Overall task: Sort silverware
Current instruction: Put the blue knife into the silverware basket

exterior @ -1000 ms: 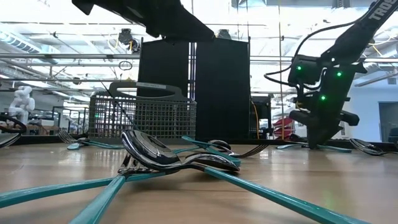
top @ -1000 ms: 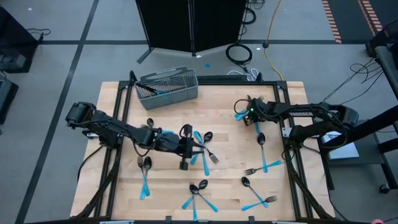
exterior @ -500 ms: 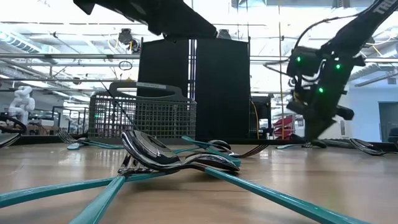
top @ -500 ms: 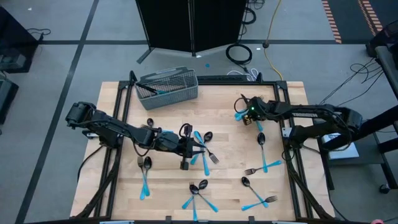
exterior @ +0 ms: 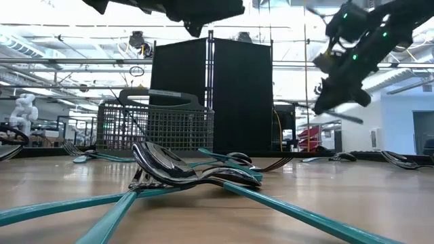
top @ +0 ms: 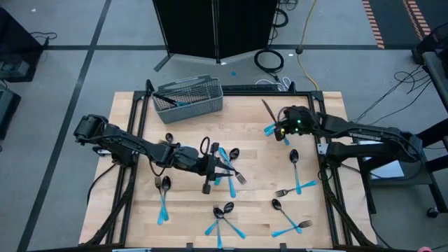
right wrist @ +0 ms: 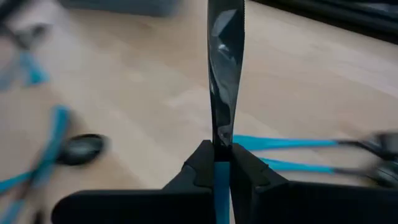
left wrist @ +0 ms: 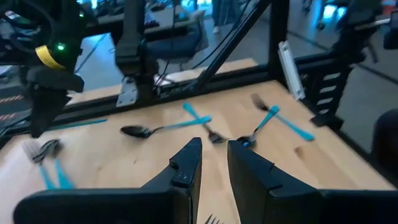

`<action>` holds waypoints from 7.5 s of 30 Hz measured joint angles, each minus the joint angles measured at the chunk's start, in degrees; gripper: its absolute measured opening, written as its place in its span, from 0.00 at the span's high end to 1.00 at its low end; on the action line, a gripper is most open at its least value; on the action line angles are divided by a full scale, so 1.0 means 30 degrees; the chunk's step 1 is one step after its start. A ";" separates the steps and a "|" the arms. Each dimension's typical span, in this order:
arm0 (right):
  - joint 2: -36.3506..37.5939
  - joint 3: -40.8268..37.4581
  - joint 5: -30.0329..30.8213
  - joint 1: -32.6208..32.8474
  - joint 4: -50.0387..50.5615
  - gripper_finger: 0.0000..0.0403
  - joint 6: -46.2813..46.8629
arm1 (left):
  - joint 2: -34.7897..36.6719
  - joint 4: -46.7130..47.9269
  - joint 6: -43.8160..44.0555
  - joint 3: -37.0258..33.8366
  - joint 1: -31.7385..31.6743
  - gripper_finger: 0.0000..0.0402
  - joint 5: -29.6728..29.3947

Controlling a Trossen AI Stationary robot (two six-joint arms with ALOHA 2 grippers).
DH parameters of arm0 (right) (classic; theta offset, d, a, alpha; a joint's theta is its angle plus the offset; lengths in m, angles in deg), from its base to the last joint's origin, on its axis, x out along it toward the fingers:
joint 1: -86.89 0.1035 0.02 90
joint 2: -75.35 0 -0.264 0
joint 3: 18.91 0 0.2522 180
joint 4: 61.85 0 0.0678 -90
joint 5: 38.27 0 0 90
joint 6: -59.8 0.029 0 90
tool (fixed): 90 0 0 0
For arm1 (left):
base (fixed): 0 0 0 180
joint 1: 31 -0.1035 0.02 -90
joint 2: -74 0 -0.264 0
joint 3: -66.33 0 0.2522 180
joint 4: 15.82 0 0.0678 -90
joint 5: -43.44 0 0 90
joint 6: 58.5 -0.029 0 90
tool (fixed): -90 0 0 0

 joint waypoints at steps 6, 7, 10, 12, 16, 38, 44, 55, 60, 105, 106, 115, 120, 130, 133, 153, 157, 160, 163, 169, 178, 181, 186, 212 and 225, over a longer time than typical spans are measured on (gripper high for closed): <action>0.0797 0.0004 -0.1471 0.2831 -0.3032 0.99 0.0001 | -0.0068 -0.1645 0.0618 0.0000 0.0203 0.81 0.0931; 0.0806 0.0004 -0.1607 0.3400 -0.3663 0.99 0.0002 | -0.0212 -0.2044 0.0900 0.0000 0.0252 0.81 0.0927; 0.0726 0.0004 -0.1669 0.5132 -0.5447 0.99 -0.0007 | -0.0889 -0.3826 0.2336 0.0000 0.0312 0.81 0.0899; 0.0584 0.0004 -0.1242 0.6256 -0.6779 0.99 -0.0082 | -0.1631 -0.5612 0.3484 0.0007 0.0306 0.81 0.0837; 0.0091 0.0004 -0.0690 0.8312 -0.9069 0.99 -0.0612 | -0.3013 -0.7763 0.3693 0.0000 0.0306 0.81 0.0982; -0.4645 0.0011 0.4320 1.6950 -1.7383 0.99 -0.3663 | -0.3206 -1.0814 0.2418 0.0000 0.3787 0.81 -0.1432; -0.7104 0.0011 0.4272 1.7830 -2.0998 0.99 -0.4000 | -0.3210 -1.0917 0.2462 0.0058 0.4578 0.81 -0.2094; -0.7609 0.0011 0.4228 1.8956 -2.4270 0.99 -0.6084 | -0.4444 -1.2794 0.2499 0.0080 0.6710 0.81 -0.6766; -0.7808 0.0011 0.4256 1.8967 -2.5022 0.99 -0.6538 | -0.5021 -1.5490 0.2491 0.0144 0.6998 0.81 -0.8648; -0.9147 0.1308 0.3854 1.9062 -2.3664 0.99 -0.7584 | -0.6382 -1.1332 0.3001 0.3983 0.4179 0.37 -0.6226; -0.9147 0.1309 0.3857 1.9028 -2.3695 0.99 -0.7584 | -0.6382 -1.1254 0.2996 0.4159 0.4182 0.37 -0.6206; -0.9139 0.1308 0.4871 1.8811 -2.3670 0.99 -0.7657 | -0.6382 -0.9170 0.2877 0.5246 0.4073 0.37 -0.6114; -0.9139 0.1308 0.4835 1.8800 -2.3697 0.99 -0.8002 | -0.6380 -0.9132 0.2877 0.5253 0.4053 0.37 -0.6114; -0.9139 0.1308 0.5328 1.8792 -2.4239 0.99 -0.8512 | -0.6377 -0.8894 0.3023 0.5253 0.3781 0.48 -0.6373; -0.9139 0.1315 0.5337 1.8792 -2.4573 0.99 -0.8688 | -0.6376 -0.8892 0.3030 0.5253 0.3759 0.52 -0.6374; -0.9125 0.1315 0.5782 1.8792 -2.4557 0.99 -0.8923 | -0.6375 -0.9833 0.3015 0.5253 0.3570 0.66 -0.6261; -0.9125 0.1315 0.5871 1.8792 -2.4557 0.99 -0.8960 | -0.6375 -0.9861 0.3005 0.5253 0.3468 0.73 -0.6318; -0.9125 0.1315 0.5938 1.8792 -2.4542 0.99 -0.9034 | -0.6375 -0.9854 0.2665 0.5253 0.3468 0.83 -0.6326; -0.9125 0.1315 0.5915 1.8792 -2.4542 0.99 -0.8983 | -0.6375 -0.9854 0.2372 0.5253 0.3468 0.93 -0.6377; -0.9125 0.1315 0.5852 1.8792 -2.4545 0.98 -0.8934 | -0.6375 -0.9861 0.2419 0.5253 0.3468 0.95 -0.6485; -0.9125 0.1315 0.5925 1.8785 -2.4517 0.81 -0.8805 | -0.6336 -0.9832 0.1949 0.5253 0.3449 0.96 -0.6697; -0.8886 0.1315 0.5906 1.8790 -2.4267 0.74 -0.9591 | -0.6277 -0.9806 0.1810 0.5253 0.3446 0.96 -0.7074; -0.7606 0.1315 0.5926 1.8801 -2.2514 0.66 -0.9631 | -0.5749 -0.9371 0.0976 0.5250 0.3435 0.96 -0.7626; -0.6420 0.1315 1.1652 1.9382 -1.5638 0.64 -0.5046 | 1.0122 0.9713 0.6236 -0.0423 -0.4976 0.96 -1.6450; -0.7813 0.1315 1.1739 1.8472 -1.5621 0.64 -0.4766 | 1.0208 0.3723 0.5444 -0.5056 -1.3336 0.96 -1.1475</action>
